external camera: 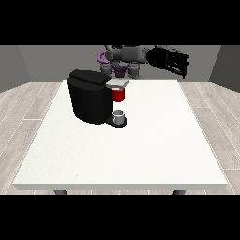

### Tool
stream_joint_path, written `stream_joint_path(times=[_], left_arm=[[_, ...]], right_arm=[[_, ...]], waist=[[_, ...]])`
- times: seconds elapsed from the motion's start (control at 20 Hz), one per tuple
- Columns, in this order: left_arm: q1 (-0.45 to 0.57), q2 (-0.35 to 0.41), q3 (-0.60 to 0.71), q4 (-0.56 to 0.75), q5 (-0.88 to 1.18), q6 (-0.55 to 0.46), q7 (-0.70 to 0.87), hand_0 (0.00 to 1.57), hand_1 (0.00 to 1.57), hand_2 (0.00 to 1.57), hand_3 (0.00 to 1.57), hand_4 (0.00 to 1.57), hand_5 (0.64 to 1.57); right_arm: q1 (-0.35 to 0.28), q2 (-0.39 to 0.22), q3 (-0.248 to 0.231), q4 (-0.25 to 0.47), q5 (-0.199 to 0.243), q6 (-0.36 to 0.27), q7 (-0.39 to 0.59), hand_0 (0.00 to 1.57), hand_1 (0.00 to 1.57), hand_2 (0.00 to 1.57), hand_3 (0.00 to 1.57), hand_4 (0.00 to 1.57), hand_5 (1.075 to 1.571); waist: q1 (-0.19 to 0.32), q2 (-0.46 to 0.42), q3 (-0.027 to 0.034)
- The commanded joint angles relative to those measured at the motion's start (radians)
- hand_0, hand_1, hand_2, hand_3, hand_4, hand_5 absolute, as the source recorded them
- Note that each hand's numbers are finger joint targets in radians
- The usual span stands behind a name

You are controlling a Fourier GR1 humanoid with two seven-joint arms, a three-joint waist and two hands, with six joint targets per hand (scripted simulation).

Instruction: Insert the coffee pod into the coffee machine and close the lid

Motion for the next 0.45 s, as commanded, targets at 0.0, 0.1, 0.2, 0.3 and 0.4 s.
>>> stream_joint_path(times=[0.0, 0.1, 0.2, 0.3, 0.4], left_arm=[[0.061, 0.003, 0.011, 0.039, -0.010, 0.010, -0.055, 0.00, 0.00, 0.00, 0.00, 0.33, 1.571], [0.040, 0.006, 0.008, 0.001, 0.007, -0.003, -0.011, 0.00, 0.00, 0.00, 0.00, 0.26, 1.571], [0.068, 0.008, 0.030, -0.009, 0.020, 0.013, 0.041, 0.00, 0.00, 0.00, 0.00, 0.27, 1.571], [0.131, -0.010, 0.029, 0.020, 0.017, 0.027, 0.033, 0.00, 0.00, 0.00, 0.00, 0.27, 1.571], [0.207, -0.013, 0.040, 0.030, 0.008, 0.046, -0.018, 0.00, 0.00, 0.00, 0.00, 0.27, 1.571]], right_arm=[[0.010, 0.090, 0.048, -0.020, -0.011, 0.004, -0.056, 0.00, 0.00, 0.00, 0.00, 0.00, 1.571], [0.039, 0.114, 0.053, 0.010, 0.002, -0.023, -0.145, 0.00, 0.00, 0.00, 0.00, 0.00, 1.571], [0.092, 0.124, 0.055, 0.001, -0.036, 0.031, -0.191, 0.00, 0.00, 0.00, 0.00, 0.22, 1.571], [0.163, 0.246, 0.130, -0.020, 0.000, -0.033, -0.180, 0.00, 0.00, 0.00, 0.00, 0.19, 1.571], [0.212, 0.224, 0.130, -0.027, -0.044, 0.058, -0.203, 0.00, 0.00, 0.00, 0.00, 0.26, 1.571]], waist=[[-0.071, -0.038, -0.0011], [-0.069, -0.031, -0.0006], [-0.118, -0.095, -0.0001], [-0.147, -0.169, -0.0005], [-0.211, -0.200, -0.0005]])
